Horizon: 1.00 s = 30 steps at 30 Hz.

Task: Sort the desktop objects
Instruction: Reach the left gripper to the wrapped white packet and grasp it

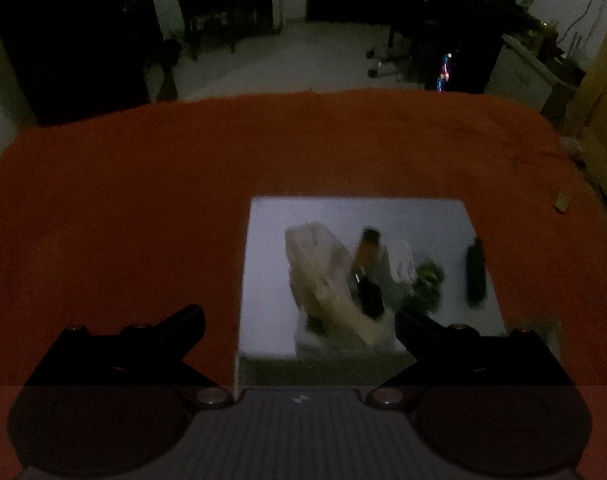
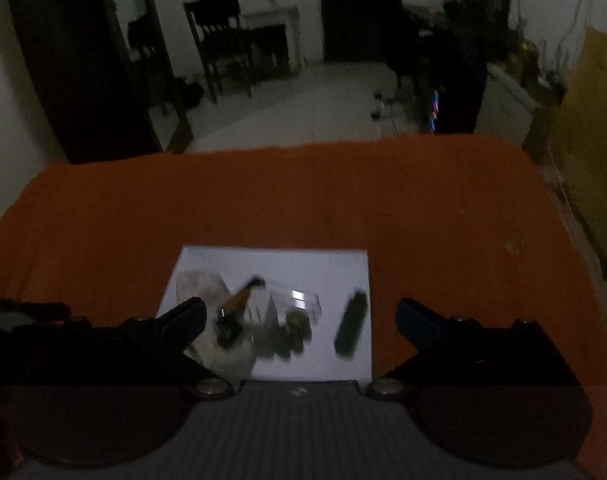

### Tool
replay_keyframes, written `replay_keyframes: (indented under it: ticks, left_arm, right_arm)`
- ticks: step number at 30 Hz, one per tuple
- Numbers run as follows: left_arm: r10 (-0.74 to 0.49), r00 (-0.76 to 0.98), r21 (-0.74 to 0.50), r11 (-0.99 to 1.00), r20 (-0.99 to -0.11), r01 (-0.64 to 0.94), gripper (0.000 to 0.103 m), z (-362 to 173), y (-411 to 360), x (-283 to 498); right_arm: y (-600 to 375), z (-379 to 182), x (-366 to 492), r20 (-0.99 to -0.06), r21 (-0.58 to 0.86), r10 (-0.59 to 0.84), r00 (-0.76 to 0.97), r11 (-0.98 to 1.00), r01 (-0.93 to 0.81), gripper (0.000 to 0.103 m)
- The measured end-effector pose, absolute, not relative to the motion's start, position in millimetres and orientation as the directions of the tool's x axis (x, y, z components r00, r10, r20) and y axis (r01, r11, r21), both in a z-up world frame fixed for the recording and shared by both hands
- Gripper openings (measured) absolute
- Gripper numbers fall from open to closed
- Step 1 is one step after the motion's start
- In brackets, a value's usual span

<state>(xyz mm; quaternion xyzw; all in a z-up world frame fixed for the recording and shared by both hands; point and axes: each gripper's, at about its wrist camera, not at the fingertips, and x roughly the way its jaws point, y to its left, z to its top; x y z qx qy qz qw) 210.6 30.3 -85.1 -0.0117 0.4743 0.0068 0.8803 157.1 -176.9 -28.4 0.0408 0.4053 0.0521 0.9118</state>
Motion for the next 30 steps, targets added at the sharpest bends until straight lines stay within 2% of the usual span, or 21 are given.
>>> replay_keyframes:
  ticks: [7,15,19,22,25,27,30]
  left_arm:
    - [-0.051,0.548,-0.086,0.996,-0.835,-0.038,0.102,-110,44,246]
    - [-0.085,0.533,-0.102,0.995,-0.842,-0.004,0.102,-140,54,275]
    - [-0.125,0.473,-0.153,0.988,-0.872,-0.021,0.101,-162,59,290]
    - [-0.148,0.440,-0.210,0.973,-0.886,-0.095,0.101,-178,63,300]
    - [-0.154,0.424,-0.216,0.971,-0.892,-0.101,0.089,-191,57,312]
    - [-0.148,0.413,-0.200,0.976,-0.899,-0.086,0.076,-197,51,318]
    - [-0.170,0.380,-0.216,0.973,-0.909,-0.083,0.062,-207,47,323]
  right_arm:
    - [-191,-72,206,-0.770,0.146,0.133,0.625,0.989,-0.030,0.103]
    - [-207,-121,262,-0.806,0.177,0.140,0.575,0.984,0.007,0.103]
    - [-215,-145,290,-0.823,0.191,0.145,0.549,0.981,0.027,0.096]
    - [-221,-164,311,-0.835,0.201,0.149,0.529,0.979,0.042,0.081]
    - [-227,-182,332,-0.847,0.211,0.154,0.510,0.976,0.057,0.064]
    - [-232,-195,334,-0.855,0.213,0.156,0.494,0.975,0.061,0.064]
    - [-228,-212,336,-0.868,0.217,0.174,0.465,0.975,0.041,0.061]
